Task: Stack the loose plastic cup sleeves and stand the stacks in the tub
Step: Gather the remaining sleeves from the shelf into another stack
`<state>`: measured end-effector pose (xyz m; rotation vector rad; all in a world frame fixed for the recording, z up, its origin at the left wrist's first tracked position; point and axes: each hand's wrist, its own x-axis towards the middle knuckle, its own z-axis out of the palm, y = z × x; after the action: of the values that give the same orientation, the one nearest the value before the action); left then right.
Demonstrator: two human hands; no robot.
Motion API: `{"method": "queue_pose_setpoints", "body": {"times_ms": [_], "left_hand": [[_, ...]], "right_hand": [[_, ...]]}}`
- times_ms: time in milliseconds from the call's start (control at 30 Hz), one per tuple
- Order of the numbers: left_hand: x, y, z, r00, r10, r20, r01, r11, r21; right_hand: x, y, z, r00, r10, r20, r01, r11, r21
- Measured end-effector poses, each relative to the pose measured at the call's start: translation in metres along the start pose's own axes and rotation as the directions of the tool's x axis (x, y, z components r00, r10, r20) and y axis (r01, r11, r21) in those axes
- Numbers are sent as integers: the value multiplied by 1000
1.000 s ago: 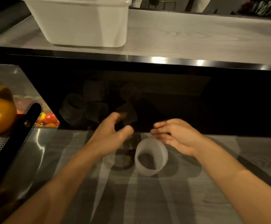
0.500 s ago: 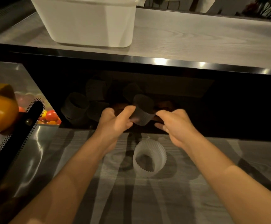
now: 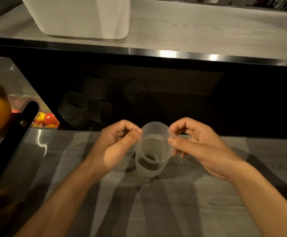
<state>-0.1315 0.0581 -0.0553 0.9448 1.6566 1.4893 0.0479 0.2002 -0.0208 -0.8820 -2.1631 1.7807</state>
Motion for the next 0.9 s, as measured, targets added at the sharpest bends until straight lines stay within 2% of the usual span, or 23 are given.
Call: {"method": "queue_pose_setpoints", "body": {"times_ms": [167,333,400,467,533,600,700,733,800,900], "left_hand": [[-6,-8,4,999,26,32,-26,1000,-4],[-11,-8,1,997,43,62,-45,998,44],[-8,-9,-2,1000,-22,19,21,998,55],[3,-12,-5,989,-121,-82,126,990,60],[23,-15,-7,950,-253,-181,251,967,-31],[48,-20,-6,892,-370,-259,339,928,-155],[85,-32,-4,795,-484,-365,405,872,-273],[95,-32,-3,777,-512,-367,406,852,-330],[112,-29,0,783,-538,-313,380,812,-444],[134,-31,-2,778,-557,-291,367,779,-509]], "right_hand": [[-5,11,2,996,21,85,-18,999,-34],[-5,11,0,983,82,166,-59,988,-139],[-2,7,-2,990,94,107,-71,976,-204],[8,4,-2,996,72,-49,-79,983,-165],[28,2,-1,980,83,-181,-109,983,-144],[54,2,4,964,137,-227,-175,972,-159],[99,2,21,945,260,-197,-308,911,-275],[116,2,28,954,250,-168,-295,889,-350],[146,0,39,987,104,-119,-149,870,-470],[182,-4,48,998,-19,-68,-16,875,-484]]}}
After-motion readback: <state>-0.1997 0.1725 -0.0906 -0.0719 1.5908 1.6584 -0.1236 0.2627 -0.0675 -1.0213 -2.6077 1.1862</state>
